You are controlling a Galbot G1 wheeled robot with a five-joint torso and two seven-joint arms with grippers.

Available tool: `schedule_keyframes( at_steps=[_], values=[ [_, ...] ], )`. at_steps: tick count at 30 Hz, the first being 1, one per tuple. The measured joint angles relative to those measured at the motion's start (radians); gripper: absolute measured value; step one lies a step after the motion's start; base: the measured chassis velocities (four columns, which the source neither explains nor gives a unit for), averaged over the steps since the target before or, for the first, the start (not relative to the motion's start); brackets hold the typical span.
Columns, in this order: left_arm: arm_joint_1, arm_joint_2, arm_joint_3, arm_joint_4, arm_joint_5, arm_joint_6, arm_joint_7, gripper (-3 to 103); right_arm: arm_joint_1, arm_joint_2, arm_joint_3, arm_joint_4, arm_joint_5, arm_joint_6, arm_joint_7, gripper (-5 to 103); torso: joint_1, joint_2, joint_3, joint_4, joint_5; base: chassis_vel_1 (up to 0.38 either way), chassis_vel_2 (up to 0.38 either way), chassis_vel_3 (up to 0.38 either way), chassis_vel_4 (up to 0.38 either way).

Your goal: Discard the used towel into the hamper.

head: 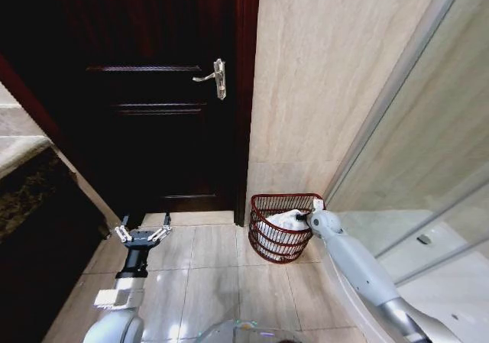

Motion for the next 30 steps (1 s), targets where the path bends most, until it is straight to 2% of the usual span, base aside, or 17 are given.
schedule_keyframes(
  at_steps=[1,3,4,7,9,10,11,12,14,16,18,22,28,30],
  values=[
    [0.000,0.000,0.000,0.000,0.000,0.000,0.000,100,0.000,0.000,0.000,0.000,0.000,0.000,0.000,30,0.000,0.000,0.000,0.0000,0.0000,0.000,0.000,0.000,0.000],
    [0.002,0.001,0.000,-0.003,0.000,0.004,0.000,100,-0.007,-0.037,-0.003,0.044,-0.039,0.000,-0.030,41,0.000,0.000,0.000,0.0000,-0.0001,0.000,0.000,0.000,0.000],
    [0.002,0.001,0.000,-0.003,0.000,0.004,0.000,100,-0.007,-0.037,-0.003,0.044,-0.039,0.000,-0.030,41,0.000,0.000,0.000,0.0000,-0.0001,0.000,0.000,0.000,0.000],
    [0.005,-0.004,0.000,-0.013,0.000,0.010,0.000,100,-0.021,-0.084,-0.007,0.110,-0.052,0.000,-0.052,57,0.000,0.000,0.000,0.0000,-0.0002,0.000,0.000,0.000,0.000],
    [0.005,-0.005,0.000,-0.016,0.000,0.011,0.000,100,-0.025,-0.091,-0.006,0.124,-0.051,0.000,-0.052,57,0.000,0.000,0.000,-0.0001,-0.0003,0.000,0.000,0.000,0.000],
    [0.010,-0.010,0.000,-0.023,0.001,0.012,0.000,100,-0.041,-0.108,0.005,0.167,-0.033,0.000,-0.046,68,0.000,0.000,0.000,0.0000,0.0001,0.000,0.000,0.000,0.000],
    [0.013,-0.014,0.000,-0.028,0.002,0.012,0.001,100,-0.051,-0.116,0.015,0.189,-0.021,0.000,-0.041,74,0.000,0.000,0.000,0.0000,-0.0001,0.000,0.000,0.000,0.000],
    [0.013,-0.014,0.000,-0.028,0.002,0.012,0.001,100,-0.051,-0.116,0.015,0.189,-0.021,0.000,-0.041,74,0.000,0.000,0.000,0.0000,-0.0001,0.000,0.000,0.000,0.000],
    [0.020,-0.021,0.000,-0.034,0.004,0.009,0.002,100,-0.060,-0.120,0.027,0.211,-0.019,0.001,-0.032,85,0.000,0.000,0.000,-0.0001,0.0000,0.000,0.000,0.000,0.000],
    [0.025,-0.023,-0.001,-0.039,0.005,0.008,0.002,100,-0.064,-0.120,0.033,0.225,-0.013,0.001,-0.021,85,0.000,0.000,0.000,0.0000,0.0003,0.000,0.000,0.000,0.000],
    [0.029,-0.024,-0.003,-0.041,0.005,0.003,0.003,100,-0.076,-0.123,0.051,0.272,0.026,0.002,0.010,95,0.000,0.000,0.000,0.0003,-0.0002,0.000,0.000,0.000,0.000],
    [0.030,-0.026,-0.004,-0.043,0.004,0.000,0.003,100,-0.108,-0.141,0.070,0.330,0.048,0.002,0.022,100,0.000,0.000,0.000,0.0001,-0.0001,0.000,0.000,0.000,0.000],
    [0.025,-0.021,-0.003,-0.047,0.000,0.000,0.004,100,-0.161,-0.168,0.124,0.427,0.041,0.004,0.038,100,0.000,0.000,0.000,0.0002,0.0000,0.000,0.000,0.000,0.000],
    [0.019,-0.023,0.001,-0.047,-0.002,0.002,0.004,100,-0.215,-0.170,0.165,0.509,0.027,0.039,0.052,100,0.000,0.000,0.000,0.0002,-0.0002,0.000,0.000,0.000,0.000]
  ],
)
